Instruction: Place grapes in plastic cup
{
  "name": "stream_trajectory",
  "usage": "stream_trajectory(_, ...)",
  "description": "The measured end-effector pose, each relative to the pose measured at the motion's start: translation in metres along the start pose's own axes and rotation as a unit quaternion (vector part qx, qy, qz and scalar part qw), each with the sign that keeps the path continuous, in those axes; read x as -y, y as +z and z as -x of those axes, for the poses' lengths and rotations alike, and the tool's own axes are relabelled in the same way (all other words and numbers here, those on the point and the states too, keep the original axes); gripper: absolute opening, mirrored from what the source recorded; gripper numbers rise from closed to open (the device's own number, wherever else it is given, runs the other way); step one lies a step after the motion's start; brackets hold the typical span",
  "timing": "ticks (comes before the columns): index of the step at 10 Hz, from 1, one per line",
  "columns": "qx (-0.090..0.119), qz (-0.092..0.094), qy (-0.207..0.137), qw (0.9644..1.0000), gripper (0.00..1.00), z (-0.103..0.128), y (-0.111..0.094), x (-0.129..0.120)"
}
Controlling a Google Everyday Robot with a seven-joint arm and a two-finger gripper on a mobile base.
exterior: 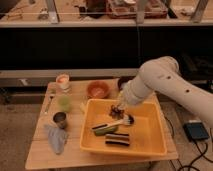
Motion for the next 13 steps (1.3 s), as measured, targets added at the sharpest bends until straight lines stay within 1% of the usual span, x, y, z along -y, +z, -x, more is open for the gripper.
stream_trajectory(1, -0.001, -0.003, -0.020, 0.9998, 0.10, 0.018, -0.011, 0.010)
stream_trajectory(2, 0.001, -0.002, -0.043, 0.9991, 0.10, 0.041, -0.016, 0.023)
stream_trajectory(3, 0.003, 0.001, -0.060, 0.9982, 0.10, 0.059, -0.014, 0.032)
stream_trajectory(4, 0.007, 0.003, -0.073, 0.9973, 0.10, 0.076, -0.008, 0.044)
stream_trajectory(5, 0.012, 0.005, -0.081, 0.9967, 0.10, 0.089, -0.001, 0.056)
stream_trajectory(7, 0.029, 0.009, -0.093, 0.9952, 0.10, 0.111, 0.016, 0.089)
stream_trajectory(8, 0.040, 0.014, -0.104, 0.9937, 0.10, 0.124, 0.028, 0.112)
stream_trajectory(9, 0.049, 0.017, -0.107, 0.9929, 0.10, 0.129, 0.035, 0.130)
stream_trajectory(10, 0.057, 0.021, -0.105, 0.9926, 0.10, 0.129, 0.041, 0.145)
stream_trajectory(12, 0.078, 0.026, -0.093, 0.9923, 0.10, 0.120, 0.053, 0.180)
stream_trajectory(13, 0.081, 0.023, -0.087, 0.9926, 0.10, 0.120, 0.057, 0.189)
